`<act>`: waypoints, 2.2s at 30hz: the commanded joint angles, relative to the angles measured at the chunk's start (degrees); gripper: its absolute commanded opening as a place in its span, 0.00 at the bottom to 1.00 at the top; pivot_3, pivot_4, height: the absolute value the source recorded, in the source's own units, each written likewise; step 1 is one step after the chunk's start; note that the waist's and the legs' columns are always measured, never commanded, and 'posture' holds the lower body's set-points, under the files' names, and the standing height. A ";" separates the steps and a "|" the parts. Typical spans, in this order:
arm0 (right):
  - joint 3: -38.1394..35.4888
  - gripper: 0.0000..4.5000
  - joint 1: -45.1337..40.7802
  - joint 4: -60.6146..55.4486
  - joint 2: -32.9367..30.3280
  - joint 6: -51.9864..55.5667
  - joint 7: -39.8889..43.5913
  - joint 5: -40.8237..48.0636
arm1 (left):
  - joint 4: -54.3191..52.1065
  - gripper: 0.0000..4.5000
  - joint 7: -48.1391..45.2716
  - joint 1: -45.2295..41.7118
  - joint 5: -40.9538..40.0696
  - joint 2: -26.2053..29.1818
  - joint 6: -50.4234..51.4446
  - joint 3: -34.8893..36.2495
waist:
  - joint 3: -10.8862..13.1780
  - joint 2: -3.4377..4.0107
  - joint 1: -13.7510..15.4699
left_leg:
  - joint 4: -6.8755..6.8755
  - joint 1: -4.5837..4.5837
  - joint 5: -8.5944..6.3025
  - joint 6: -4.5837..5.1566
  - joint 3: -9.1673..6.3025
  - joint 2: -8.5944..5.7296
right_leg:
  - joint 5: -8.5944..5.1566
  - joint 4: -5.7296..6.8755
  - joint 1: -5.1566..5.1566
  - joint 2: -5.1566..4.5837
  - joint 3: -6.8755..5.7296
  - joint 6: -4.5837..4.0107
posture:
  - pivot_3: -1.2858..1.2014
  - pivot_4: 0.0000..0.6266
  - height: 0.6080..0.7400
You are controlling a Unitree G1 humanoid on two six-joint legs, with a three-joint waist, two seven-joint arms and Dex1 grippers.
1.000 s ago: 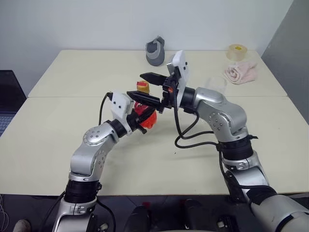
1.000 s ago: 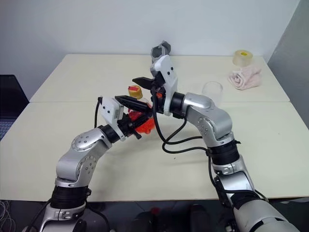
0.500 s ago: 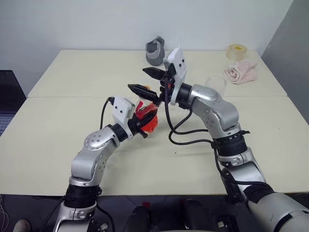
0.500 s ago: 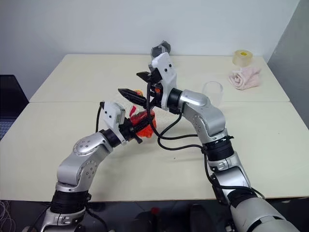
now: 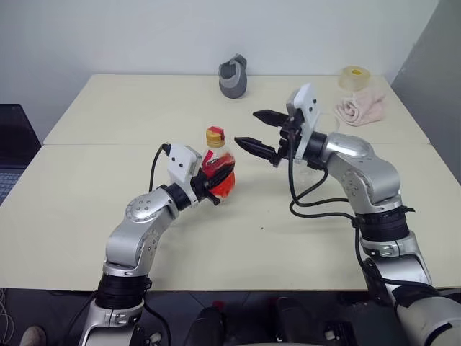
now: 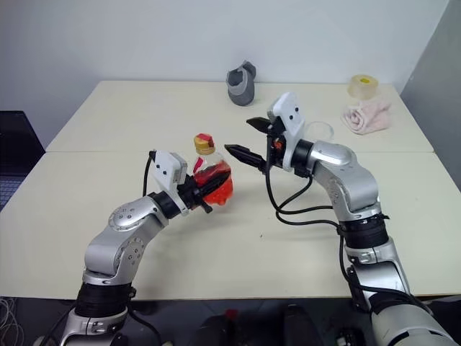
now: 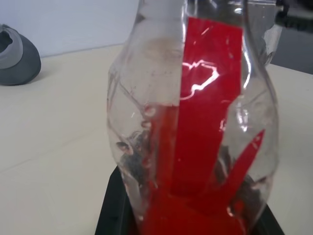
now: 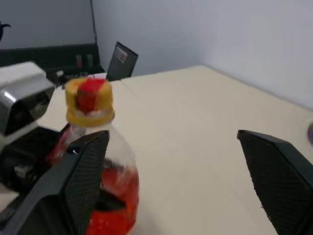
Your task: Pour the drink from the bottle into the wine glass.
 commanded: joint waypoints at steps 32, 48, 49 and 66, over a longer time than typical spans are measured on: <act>1.97 0.55 -7.03 1.90 9.89 0.42 0.81 4.24 | -3.66 0.20 -0.19 0.47 -1.14 0.28 -1.17 0.27 | 0.00 0.00 0.00 | 0.00 0.01 0.05 -0.09 -0.05 -0.02 | 0.00 0.00 0.00 0.00 -0.03 0.00 | 0.52 0.24 1.00; 0.33 0.25 -10.15 1.99 8.17 2.68 3.54 6.75 | -4.08 0.20 -0.80 0.90 -1.32 0.96 -0.92 0.17 | 0.00 0.00 0.00 | 0.00 0.01 0.05 -0.08 -0.05 -0.02 | 0.00 0.00 0.00 0.00 -0.04 0.00 | 0.52 0.24 1.00; 0.23 0.25 -10.47 1.47 7.49 3.51 4.65 7.52 | -4.50 0.20 -1.00 1.40 -1.44 1.23 -0.79 0.19 | 0.00 0.00 0.00 | 0.00 0.00 0.04 -0.08 -0.05 -0.02 | 0.00 0.00 0.00 0.00 -0.04 0.00 | 0.52 0.24 1.00; 3.33 0.25 -14.14 1.54 -0.41 -4.26 29.08 9.12 | -12.01 0.20 -6.14 6.42 -5.69 5.31 0.40 -1.66 | 0.00 0.00 0.16 | 0.00 0.02 -0.02 0.04 -0.02 -0.01 | 0.00 -0.04 0.03 0.00 -0.04 0.00 | 0.52 0.24 1.00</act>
